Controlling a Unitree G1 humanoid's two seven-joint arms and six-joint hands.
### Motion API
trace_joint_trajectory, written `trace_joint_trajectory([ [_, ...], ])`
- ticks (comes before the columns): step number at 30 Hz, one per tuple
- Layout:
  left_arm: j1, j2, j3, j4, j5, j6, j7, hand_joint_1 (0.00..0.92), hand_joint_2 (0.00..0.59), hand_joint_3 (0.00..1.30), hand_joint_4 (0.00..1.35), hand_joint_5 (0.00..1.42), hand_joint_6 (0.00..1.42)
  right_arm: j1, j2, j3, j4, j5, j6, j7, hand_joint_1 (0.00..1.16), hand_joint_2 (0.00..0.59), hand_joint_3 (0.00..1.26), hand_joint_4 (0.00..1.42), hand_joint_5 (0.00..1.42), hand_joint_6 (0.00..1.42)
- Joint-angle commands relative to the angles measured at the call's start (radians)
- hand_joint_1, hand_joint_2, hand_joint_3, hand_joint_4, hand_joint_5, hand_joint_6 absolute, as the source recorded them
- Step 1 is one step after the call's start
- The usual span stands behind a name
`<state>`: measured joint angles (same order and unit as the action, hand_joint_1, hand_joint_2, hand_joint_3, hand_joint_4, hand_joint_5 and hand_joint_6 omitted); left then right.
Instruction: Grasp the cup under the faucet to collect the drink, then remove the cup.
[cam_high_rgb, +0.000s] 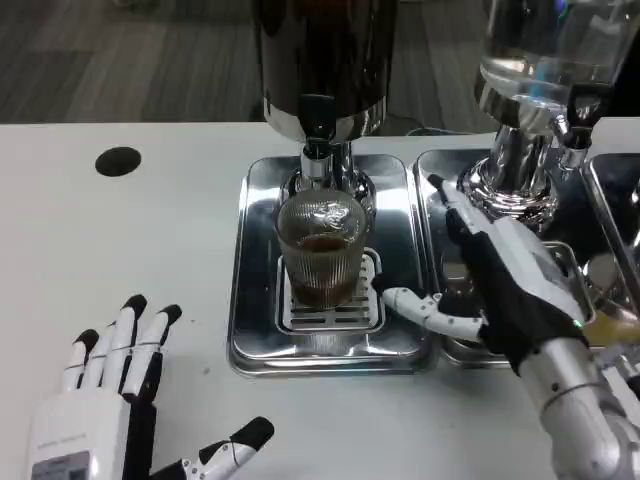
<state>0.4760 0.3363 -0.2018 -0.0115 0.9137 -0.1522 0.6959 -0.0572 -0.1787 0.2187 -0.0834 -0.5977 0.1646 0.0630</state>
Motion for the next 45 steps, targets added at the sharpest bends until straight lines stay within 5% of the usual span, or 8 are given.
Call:
trace_joint_trajectory([
  [1,0.018,0.007,0.004,0.003,-0.003,-0.001,0.011,0.000,0.068,0.18,0.00,0.10,0.06,-0.080,0.012,0.036,0.068,0.027,0.035,0.053,0.52,0.187,0.00,0.00,0.00,0.00],
  [19,0.047,0.012,0.031,0.009,-0.025,-0.011,0.015,0.000,0.070,0.29,0.00,0.11,0.06,-0.180,0.098,0.081,0.174,0.071,0.037,-0.009,0.53,0.164,0.00,0.00,0.00,0.00],
  [31,0.048,0.017,0.034,0.021,-0.041,-0.008,0.005,0.000,0.086,0.47,0.00,0.12,0.06,-0.204,0.114,0.086,0.244,0.081,0.002,-0.107,0.60,0.170,0.00,0.00,0.00,0.04],
  [45,0.040,0.015,0.039,0.044,-0.060,-0.014,0.008,0.000,0.087,0.54,0.00,0.13,0.06,-0.241,0.140,0.093,0.335,0.082,-0.019,-0.156,0.66,0.175,0.00,0.00,0.00,0.10],
])
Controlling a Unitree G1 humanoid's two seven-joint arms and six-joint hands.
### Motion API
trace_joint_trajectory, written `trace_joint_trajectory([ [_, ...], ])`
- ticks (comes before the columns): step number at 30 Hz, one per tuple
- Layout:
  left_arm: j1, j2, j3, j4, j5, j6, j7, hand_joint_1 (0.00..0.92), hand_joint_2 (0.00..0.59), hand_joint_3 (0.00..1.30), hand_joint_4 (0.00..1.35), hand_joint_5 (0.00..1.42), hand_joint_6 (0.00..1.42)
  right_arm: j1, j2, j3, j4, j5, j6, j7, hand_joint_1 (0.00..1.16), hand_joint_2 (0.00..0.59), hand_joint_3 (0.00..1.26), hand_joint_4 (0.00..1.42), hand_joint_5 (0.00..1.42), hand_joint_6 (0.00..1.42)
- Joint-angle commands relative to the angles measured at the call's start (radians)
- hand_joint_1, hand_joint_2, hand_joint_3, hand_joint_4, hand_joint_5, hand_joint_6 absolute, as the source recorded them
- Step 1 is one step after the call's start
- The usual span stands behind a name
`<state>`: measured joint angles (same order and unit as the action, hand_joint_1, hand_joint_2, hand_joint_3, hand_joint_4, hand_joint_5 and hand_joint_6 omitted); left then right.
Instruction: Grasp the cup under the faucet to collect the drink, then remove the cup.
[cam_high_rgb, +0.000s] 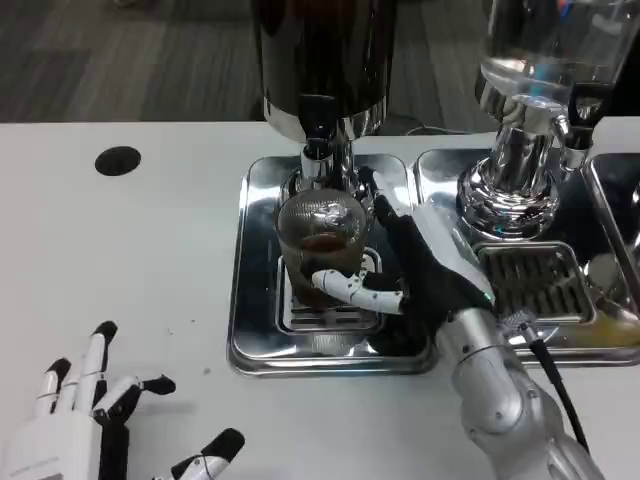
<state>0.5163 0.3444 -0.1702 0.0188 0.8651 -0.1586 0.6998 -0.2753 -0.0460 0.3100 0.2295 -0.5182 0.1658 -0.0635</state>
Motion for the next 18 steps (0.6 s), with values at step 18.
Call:
trace_joint_trajectory([
  [18,-0.022,0.016,0.020,0.054,-0.053,-0.024,0.004,0.000,0.093,0.57,0.00,0.13,0.06,-0.048,0.030,0.011,0.127,0.001,-0.081,-0.147,0.75,0.183,0.24,0.26,0.21,0.28],
])
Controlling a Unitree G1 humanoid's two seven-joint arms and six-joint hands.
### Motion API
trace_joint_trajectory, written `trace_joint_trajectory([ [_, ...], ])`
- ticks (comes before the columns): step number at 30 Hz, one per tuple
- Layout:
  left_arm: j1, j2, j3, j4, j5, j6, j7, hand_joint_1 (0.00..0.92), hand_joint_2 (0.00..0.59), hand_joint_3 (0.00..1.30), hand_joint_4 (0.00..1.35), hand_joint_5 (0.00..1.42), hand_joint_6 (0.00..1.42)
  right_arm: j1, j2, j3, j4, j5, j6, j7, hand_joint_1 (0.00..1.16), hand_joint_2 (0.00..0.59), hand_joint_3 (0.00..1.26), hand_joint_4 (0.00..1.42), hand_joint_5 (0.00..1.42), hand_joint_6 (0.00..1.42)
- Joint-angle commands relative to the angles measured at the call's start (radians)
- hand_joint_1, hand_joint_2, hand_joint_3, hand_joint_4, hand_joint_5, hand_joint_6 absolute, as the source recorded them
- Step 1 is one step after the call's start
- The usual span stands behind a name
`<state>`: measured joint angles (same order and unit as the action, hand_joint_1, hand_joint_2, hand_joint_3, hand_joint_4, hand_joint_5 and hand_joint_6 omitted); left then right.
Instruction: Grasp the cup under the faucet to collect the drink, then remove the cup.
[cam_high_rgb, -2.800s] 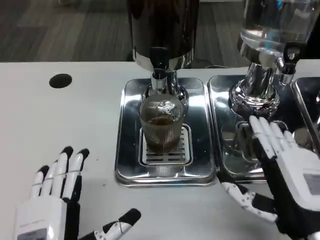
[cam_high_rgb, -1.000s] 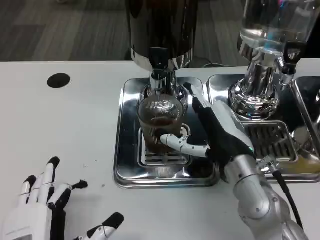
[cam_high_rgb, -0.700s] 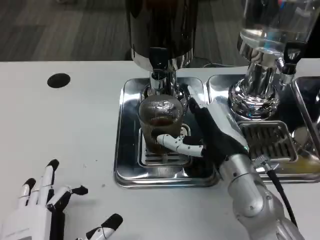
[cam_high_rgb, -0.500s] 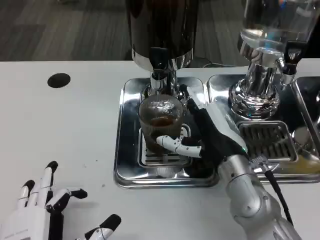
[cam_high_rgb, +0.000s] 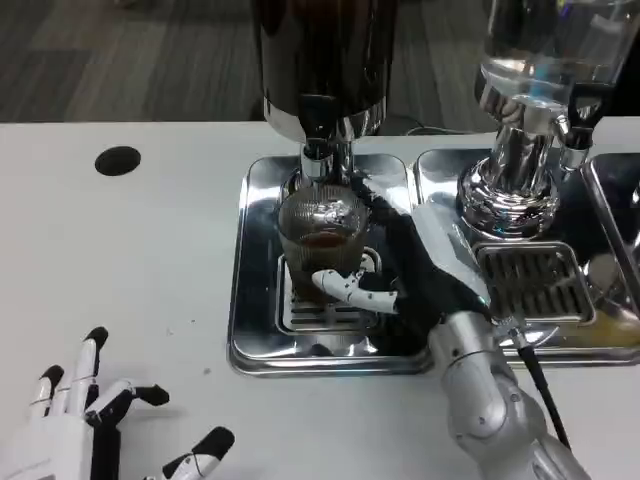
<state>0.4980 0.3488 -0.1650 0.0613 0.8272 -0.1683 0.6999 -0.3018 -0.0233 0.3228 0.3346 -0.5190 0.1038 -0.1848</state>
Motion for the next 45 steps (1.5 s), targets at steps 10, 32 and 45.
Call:
trace_joint_trajectory([
  [10,-0.009,0.012,0.015,0.012,-0.026,-0.016,-0.004,0.000,0.099,0.58,0.00,0.13,0.06,-0.033,0.010,-0.004,0.060,0.015,-0.022,-0.030,0.76,0.189,0.37,0.42,0.31,0.35],
  [32,-0.003,0.013,0.013,0.015,-0.034,-0.032,-0.007,0.000,0.103,0.58,0.00,0.13,0.06,0.071,-0.002,-0.039,0.004,0.038,-0.141,-0.117,0.82,0.205,0.54,0.61,0.50,0.48],
  [45,-0.028,0.007,0.003,0.024,-0.032,-0.037,-0.013,0.000,0.101,0.56,0.00,0.13,0.06,0.103,-0.020,-0.049,-0.102,0.037,-0.108,-0.077,0.81,0.211,0.55,0.62,0.50,0.51],
])
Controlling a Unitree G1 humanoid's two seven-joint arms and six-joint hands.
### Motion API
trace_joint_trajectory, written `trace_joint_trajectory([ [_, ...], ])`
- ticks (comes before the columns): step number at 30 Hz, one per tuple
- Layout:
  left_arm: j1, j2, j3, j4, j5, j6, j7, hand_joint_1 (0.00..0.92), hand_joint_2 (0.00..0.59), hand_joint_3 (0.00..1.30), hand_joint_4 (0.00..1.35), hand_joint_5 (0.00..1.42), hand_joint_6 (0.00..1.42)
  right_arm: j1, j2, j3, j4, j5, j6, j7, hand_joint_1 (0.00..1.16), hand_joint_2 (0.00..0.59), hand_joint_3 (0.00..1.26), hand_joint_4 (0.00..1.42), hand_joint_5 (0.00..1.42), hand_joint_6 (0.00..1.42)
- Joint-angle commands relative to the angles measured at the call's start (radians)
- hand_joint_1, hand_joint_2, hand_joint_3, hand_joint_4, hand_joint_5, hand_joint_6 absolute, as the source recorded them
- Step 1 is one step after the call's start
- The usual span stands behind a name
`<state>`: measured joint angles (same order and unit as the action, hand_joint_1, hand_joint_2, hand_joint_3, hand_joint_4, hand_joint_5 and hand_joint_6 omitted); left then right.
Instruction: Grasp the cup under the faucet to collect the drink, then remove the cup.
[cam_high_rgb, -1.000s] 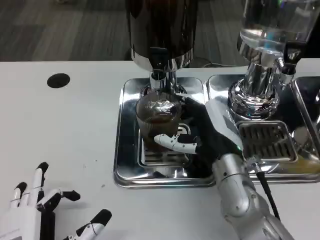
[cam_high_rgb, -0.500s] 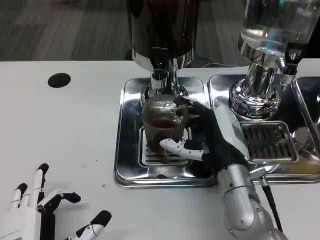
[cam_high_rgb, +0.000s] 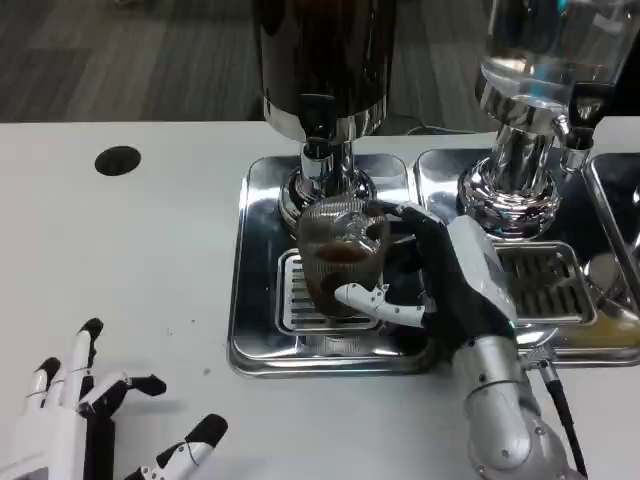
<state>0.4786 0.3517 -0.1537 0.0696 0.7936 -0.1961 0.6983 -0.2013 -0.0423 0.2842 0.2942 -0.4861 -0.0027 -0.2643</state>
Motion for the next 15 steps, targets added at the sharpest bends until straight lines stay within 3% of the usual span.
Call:
trace_joint_trajectory([
  [1,-0.011,0.004,-0.009,0.017,0.001,-0.009,-0.012,0.000,0.100,0.56,0.00,0.13,0.06,0.005,-0.002,-0.011,-0.069,0.003,0.001,0.005,0.81,0.213,0.55,0.62,0.50,0.51],
  [15,-0.061,0.002,-0.031,0.031,0.006,-0.002,-0.028,0.000,0.101,0.50,0.00,0.13,0.06,0.080,-0.033,-0.029,-0.223,-0.007,0.032,0.038,0.81,0.218,0.55,0.62,0.50,0.52],
])
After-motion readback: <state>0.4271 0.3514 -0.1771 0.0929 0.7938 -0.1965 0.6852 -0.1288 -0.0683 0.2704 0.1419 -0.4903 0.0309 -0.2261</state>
